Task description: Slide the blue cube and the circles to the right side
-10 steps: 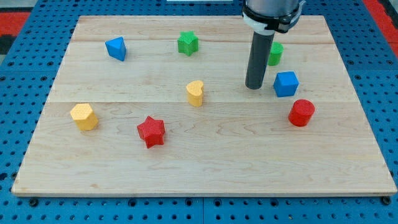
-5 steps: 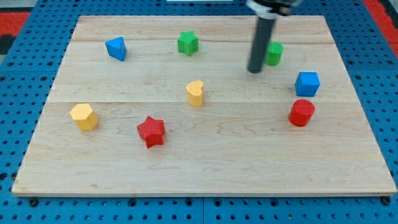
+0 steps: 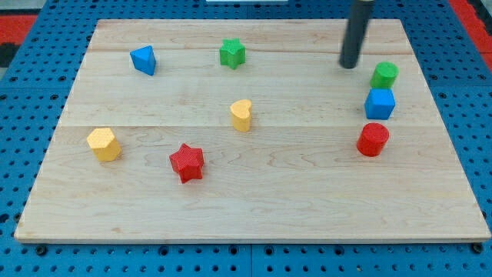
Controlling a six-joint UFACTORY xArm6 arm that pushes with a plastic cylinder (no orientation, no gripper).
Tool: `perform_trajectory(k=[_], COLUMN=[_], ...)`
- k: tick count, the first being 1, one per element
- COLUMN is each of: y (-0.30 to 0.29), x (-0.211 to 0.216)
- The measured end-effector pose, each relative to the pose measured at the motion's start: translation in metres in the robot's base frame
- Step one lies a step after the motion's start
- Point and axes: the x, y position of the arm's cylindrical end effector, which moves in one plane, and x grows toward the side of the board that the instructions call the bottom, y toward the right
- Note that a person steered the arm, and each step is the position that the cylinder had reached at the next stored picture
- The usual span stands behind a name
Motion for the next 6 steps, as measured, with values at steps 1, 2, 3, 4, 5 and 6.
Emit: perform_trajectory(k=[1, 2, 3, 4, 5, 6], y=[0.059, 0.139, 0.137, 0.113, 0.074, 0.062], x=[-0.037, -0.007, 0.046, 0.062, 0.044, 0.041])
